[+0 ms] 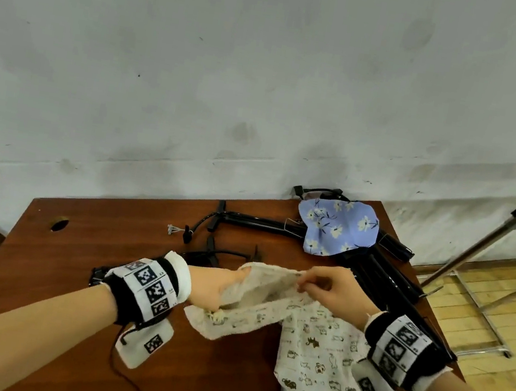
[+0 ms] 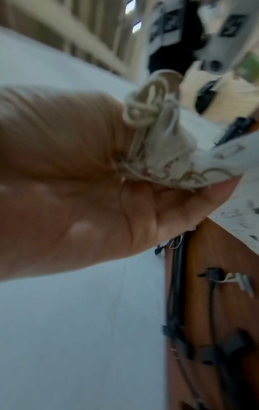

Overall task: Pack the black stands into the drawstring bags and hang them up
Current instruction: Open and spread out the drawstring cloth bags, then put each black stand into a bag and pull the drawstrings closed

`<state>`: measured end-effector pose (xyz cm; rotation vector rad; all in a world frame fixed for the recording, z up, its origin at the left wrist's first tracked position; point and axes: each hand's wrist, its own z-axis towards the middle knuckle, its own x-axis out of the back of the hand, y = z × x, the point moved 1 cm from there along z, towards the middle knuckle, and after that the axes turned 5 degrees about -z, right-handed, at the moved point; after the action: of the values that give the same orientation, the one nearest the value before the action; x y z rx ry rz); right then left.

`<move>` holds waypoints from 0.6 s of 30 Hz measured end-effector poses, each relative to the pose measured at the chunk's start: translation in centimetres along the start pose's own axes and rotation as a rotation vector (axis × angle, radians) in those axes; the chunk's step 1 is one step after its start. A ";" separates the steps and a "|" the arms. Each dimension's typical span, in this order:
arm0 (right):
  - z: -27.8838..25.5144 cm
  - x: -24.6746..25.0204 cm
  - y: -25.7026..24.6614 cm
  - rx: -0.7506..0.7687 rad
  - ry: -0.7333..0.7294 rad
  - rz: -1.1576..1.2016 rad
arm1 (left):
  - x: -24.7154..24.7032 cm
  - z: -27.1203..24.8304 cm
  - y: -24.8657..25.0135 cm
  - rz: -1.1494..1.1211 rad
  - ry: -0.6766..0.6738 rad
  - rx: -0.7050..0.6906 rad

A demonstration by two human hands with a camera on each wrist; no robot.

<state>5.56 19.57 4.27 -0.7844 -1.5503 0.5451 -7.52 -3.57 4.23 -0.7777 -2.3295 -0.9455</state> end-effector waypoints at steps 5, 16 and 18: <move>1.4 2.5 1.6 -0.176 -0.094 0.165 | 0.9 -1.5 -1.6 -0.206 -0.006 0.071; 10.9 7.7 10.0 -0.521 0.293 -0.069 | -0.3 0.0 -13.9 -0.038 -0.079 0.470; 13.1 8.6 11.0 -0.589 0.342 -0.166 | 0.2 0.6 -16.3 0.019 -0.131 0.497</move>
<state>-5.64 34.53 0.10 -1.1113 -1.4428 -0.1821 -18.61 -12.78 -3.36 -0.6630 -2.5097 -0.2833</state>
